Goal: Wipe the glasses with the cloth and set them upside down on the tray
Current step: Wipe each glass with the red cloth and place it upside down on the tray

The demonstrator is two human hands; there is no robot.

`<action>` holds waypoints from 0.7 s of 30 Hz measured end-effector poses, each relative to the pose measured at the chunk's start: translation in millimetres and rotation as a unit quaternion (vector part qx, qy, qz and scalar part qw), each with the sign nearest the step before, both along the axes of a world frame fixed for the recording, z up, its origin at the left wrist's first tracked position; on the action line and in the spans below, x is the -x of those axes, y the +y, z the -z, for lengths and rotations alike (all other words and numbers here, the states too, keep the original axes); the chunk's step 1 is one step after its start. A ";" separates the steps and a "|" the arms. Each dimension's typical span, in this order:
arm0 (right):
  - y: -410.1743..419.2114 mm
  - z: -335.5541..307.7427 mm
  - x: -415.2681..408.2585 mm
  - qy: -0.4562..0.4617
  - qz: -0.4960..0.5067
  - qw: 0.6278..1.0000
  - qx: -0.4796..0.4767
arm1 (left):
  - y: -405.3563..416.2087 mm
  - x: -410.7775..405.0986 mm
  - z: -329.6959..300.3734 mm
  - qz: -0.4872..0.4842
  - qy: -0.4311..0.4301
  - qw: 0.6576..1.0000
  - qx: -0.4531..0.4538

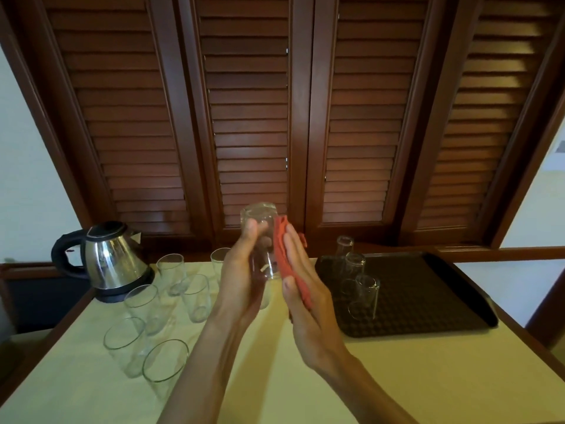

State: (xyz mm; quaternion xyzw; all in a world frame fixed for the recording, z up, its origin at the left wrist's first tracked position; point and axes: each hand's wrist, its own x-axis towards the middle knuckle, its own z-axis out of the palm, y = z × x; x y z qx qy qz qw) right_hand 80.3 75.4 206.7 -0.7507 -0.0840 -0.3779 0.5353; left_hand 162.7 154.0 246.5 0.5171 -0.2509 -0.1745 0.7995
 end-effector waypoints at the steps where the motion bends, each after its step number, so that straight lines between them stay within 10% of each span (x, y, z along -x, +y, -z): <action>1: -1.4 3.5 1.2 -0.003 -0.012 1.000 -0.015 | 1.7 -3.0 -1.3 -0.018 0.017 1.000 0.012; 21: -0.9 -2.3 -3.9 -0.012 -0.031 0.998 0.044 | 5.8 -14.9 7.7 -0.022 0.046 0.998 0.043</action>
